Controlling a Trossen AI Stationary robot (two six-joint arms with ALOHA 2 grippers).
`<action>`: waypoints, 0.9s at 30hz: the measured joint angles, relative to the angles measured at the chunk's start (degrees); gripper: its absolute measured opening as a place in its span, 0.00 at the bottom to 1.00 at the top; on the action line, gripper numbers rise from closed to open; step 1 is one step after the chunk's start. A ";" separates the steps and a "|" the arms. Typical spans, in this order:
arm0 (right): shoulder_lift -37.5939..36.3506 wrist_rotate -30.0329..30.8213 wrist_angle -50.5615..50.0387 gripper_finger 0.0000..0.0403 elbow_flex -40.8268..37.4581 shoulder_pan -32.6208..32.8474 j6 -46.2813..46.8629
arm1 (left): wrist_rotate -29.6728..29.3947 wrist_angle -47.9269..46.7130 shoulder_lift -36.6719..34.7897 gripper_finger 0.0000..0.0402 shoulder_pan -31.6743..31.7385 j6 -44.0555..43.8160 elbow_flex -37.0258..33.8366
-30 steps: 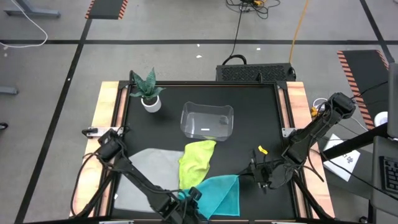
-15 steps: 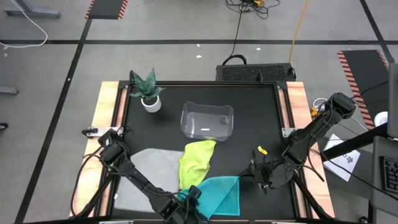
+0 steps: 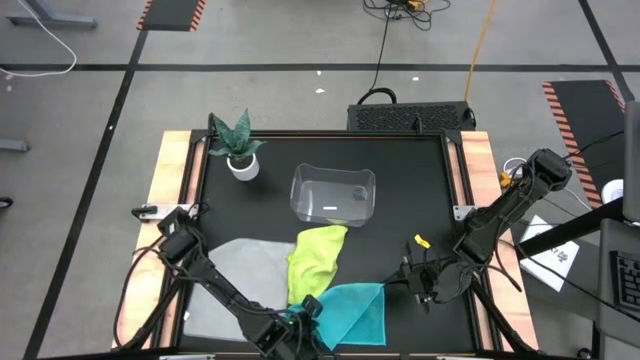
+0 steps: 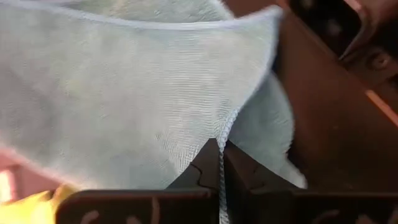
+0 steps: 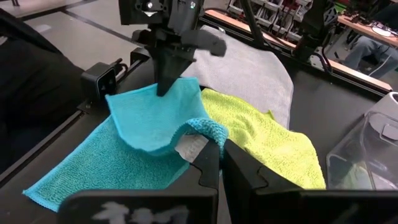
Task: Fold microfiber towels
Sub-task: Fold the blue towel
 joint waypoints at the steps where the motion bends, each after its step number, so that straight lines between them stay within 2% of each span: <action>1: 0.00 0.02 -0.02 0.00 0.00 0.00 -0.04 | -1.63 -0.79 -0.56 0.01 -0.24 -0.14 0.00; 6: -0.04 0.35 -0.03 0.00 0.00 0.00 -0.04 | -8.20 -6.59 -4.68 0.01 -0.72 -2.51 0.00; 12: -0.30 3.50 -0.23 0.00 0.00 0.00 0.15 | -13.10 -15.24 -8.19 0.01 -0.36 -6.76 0.02; 24: -5.04 13.74 -4.17 0.00 -0.02 1.76 4.01 | -15.14 -25.28 -8.64 0.01 3.49 -11.08 0.02; 27: -6.49 13.97 -4.41 0.00 -0.02 2.03 4.18 | -15.19 -26.16 -8.64 0.01 4.54 -10.99 0.02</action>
